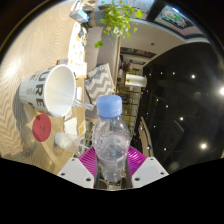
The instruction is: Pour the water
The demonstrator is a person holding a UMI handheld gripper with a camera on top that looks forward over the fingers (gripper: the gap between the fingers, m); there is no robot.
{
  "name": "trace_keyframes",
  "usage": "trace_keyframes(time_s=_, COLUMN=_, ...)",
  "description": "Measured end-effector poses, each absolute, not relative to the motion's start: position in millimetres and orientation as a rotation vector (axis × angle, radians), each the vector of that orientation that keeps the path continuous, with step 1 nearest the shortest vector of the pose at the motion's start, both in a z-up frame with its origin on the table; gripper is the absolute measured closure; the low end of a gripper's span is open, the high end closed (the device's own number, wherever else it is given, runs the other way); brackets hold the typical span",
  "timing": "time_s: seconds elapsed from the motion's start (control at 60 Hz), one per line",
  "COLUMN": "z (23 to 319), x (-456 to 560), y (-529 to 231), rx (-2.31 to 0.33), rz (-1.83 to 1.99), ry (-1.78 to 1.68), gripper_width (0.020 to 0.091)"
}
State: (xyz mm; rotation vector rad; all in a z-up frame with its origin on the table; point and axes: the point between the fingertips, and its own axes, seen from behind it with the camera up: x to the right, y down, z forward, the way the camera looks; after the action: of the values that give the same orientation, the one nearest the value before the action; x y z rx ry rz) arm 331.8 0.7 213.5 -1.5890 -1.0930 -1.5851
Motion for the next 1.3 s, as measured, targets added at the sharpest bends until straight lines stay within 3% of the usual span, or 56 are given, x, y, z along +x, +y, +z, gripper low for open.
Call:
trace_keyframes(time_s=0.383, z=195.7, x=324.2, y=1.3, rx=-1.556, rz=-1.687, ry=-1.257, gripper_width=0.0735)
trace_keyframes(time_s=0.617, z=231.3, x=318.8, y=-2.3, rx=-1.669, rz=-1.410, ry=-0.976, gripper_width=0.0733)
trace_keyframes(time_s=0.817, z=256.2, x=308.2, y=-6.6, rx=-1.801, rz=-0.910, ry=-0.614, gripper_width=0.0733)
trace_keyframes(time_s=1.1, z=188.1, x=305.4, y=2.2, rx=-2.015, rz=-0.133, ry=-0.147, gripper_width=0.0733)
trace_keyframes(time_s=1.3, z=134.7, x=301.1, y=12.9, rx=-2.046, rz=0.038, ry=-0.114, gripper_width=0.0735)
